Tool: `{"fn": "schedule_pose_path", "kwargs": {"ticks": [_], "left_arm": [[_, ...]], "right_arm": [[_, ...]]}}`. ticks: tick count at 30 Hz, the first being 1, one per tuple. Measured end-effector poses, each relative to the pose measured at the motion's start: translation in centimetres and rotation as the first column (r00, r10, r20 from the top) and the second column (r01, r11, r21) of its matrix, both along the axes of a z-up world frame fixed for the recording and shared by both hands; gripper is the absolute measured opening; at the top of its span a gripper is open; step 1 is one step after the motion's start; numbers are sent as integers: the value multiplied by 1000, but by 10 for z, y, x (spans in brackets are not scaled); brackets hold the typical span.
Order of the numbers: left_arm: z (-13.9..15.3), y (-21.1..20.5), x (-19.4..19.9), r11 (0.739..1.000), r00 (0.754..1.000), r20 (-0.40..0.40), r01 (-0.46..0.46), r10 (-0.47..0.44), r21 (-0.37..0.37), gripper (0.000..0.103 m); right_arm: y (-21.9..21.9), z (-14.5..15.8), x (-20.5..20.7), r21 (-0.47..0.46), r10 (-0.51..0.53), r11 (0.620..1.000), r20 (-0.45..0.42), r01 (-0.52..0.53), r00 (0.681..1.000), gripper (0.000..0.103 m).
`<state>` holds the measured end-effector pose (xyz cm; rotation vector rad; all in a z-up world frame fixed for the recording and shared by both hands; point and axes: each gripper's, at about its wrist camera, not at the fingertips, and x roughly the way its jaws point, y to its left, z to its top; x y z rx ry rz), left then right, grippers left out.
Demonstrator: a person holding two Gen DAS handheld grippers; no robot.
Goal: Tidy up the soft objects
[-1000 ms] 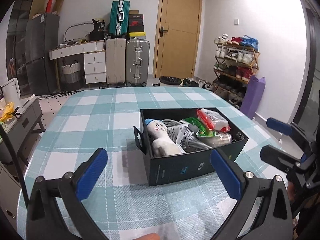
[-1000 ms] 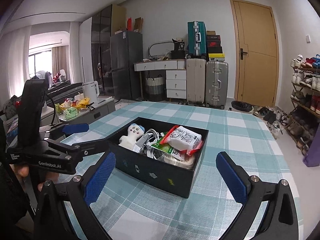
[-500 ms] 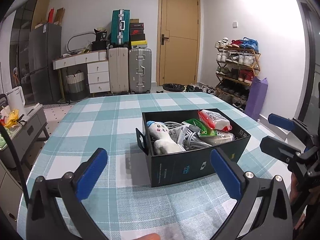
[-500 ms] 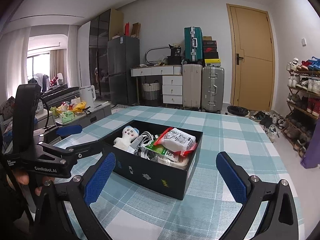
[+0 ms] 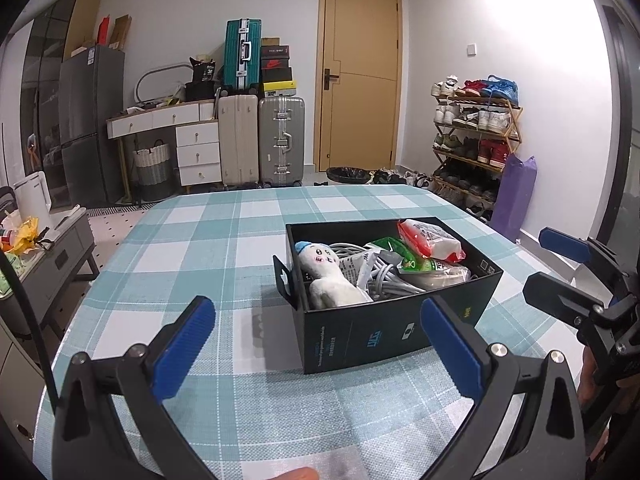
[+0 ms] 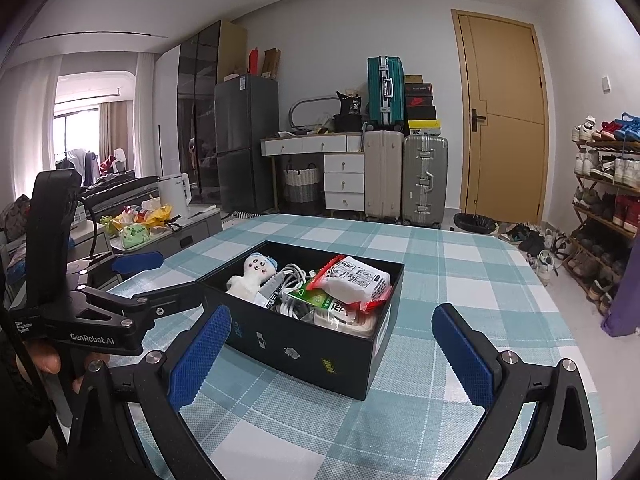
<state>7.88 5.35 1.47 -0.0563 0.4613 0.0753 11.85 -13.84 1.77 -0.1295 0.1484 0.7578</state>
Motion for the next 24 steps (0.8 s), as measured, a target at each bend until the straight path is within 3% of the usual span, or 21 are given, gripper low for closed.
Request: {"fn": "schedule_pose_path", "kwargs": {"ticks": [24], "left_arm": [[-1,3,0,1000,1000,-7,1,-1,-7,103]], "right_arm": [[-4,-1,-1,8,-8,1000,14,7,1000,102]]}}
